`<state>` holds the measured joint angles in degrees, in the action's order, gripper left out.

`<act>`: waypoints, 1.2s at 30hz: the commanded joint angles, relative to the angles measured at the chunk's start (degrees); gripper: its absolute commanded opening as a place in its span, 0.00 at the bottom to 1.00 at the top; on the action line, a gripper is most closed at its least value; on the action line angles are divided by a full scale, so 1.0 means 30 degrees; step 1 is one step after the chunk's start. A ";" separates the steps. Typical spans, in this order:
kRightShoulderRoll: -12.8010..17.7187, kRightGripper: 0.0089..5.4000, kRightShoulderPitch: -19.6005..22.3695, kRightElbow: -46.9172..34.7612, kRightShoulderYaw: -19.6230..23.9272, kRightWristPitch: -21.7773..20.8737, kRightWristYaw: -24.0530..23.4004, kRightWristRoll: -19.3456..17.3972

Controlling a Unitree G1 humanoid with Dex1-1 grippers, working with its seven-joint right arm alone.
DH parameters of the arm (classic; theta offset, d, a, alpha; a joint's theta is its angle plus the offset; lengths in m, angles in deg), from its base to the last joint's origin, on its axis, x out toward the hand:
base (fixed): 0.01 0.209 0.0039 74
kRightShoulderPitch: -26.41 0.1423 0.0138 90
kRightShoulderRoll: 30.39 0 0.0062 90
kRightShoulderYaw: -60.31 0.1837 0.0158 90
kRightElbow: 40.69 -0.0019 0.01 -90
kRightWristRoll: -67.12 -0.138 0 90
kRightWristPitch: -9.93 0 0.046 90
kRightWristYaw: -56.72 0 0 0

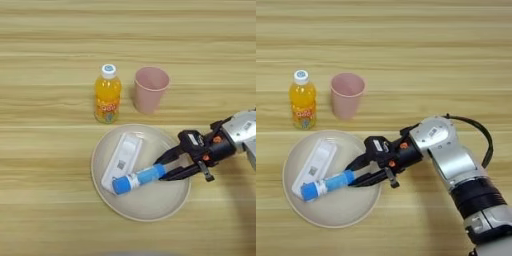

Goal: Move the objects on the table

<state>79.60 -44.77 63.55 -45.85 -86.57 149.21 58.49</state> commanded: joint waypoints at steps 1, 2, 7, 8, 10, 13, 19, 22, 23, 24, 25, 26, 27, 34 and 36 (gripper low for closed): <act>0.0778 0.22 0.1089 -0.1112 0.0958 0.0379 -0.0395 -0.0819; 0.0792 0.22 0.1160 -0.1111 0.1125 0.0436 -0.0456 -0.0942; 0.0964 0.22 0.2064 -0.0155 0.2382 0.0533 -0.0960 -0.1478; 0.1022 0.22 0.2216 0.0065 0.2666 0.0507 -0.1042 -0.1533; 0.1216 0.22 0.2505 0.0474 0.3245 0.0467 -0.1199 -0.1657; 0.1465 0.22 0.2934 0.1401 0.3944 0.0219 -0.1415 -0.1639; 0.2045 0.22 0.4360 0.4988 0.4977 -0.0785 -0.2086 -0.0982; 0.2244 0.22 0.4999 0.7054 0.5089 -0.1462 -0.2372 -0.0467; 0.2302 0.22 0.5224 0.7804 0.5128 -0.1719 -0.2504 -0.0276; 0.2335 0.22 0.5413 0.8417 0.5153 -0.1940 -0.2611 -0.0135; 0.2340 0.22 0.5607 0.9009 0.5170 -0.2149 -0.2723 0.0008; 0.2320 0.22 0.5830 0.9732 0.5124 -0.2452 -0.2898 0.0267; 0.2291 0.22 0.6048 1.0473 0.5049 -0.2749 -0.3121 0.0577; 0.1938 0.22 0.6923 1.3707 0.4548 -0.4324 -0.4220 0.2255; 0.1799 0.22 0.7074 1.4379 0.4410 -0.4655 -0.4563 0.2708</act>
<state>83.39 -29.07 106.71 -32.91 -98.70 139.02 65.86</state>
